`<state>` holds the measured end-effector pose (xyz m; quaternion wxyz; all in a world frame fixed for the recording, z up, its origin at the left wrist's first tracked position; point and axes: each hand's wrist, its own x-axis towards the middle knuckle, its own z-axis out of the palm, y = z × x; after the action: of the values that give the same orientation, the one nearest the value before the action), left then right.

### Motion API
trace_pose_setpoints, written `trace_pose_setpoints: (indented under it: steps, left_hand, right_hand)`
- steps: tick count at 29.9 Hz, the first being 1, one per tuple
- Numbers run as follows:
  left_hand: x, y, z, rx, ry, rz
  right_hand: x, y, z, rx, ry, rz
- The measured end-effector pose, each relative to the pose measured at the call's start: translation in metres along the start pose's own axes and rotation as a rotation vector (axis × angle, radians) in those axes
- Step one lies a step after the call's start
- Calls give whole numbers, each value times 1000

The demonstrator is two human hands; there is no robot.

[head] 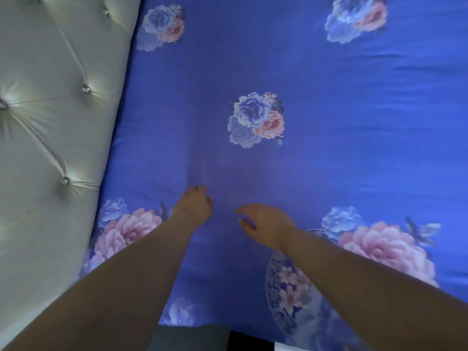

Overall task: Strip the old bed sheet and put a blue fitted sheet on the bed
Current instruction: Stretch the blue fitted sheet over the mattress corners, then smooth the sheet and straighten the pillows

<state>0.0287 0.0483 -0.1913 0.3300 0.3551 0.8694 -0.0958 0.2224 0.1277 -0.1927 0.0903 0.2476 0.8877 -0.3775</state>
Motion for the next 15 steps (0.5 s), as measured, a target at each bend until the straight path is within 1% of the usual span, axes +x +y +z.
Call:
trace_pose_setpoints:
  steps: [4,6,8,13,15]
  left_hand:
    - [-51,101,-9,-151,-16,105]
    - [-77,153,-16,-176,-4,136]
    - [-100,203,-21,-196,11,173]
    - [-140,314,-51,-184,24,295]
    - [-140,350,-69,-147,44,347]
  right_hand:
    - [-62,44,-82,73,60,155]
    - [-97,69,-119,87,33,194]
    - [-131,96,-157,92,47,243]
    - [-181,152,-248,178,133,426]
    - [-186,170,-278,221,147,452]
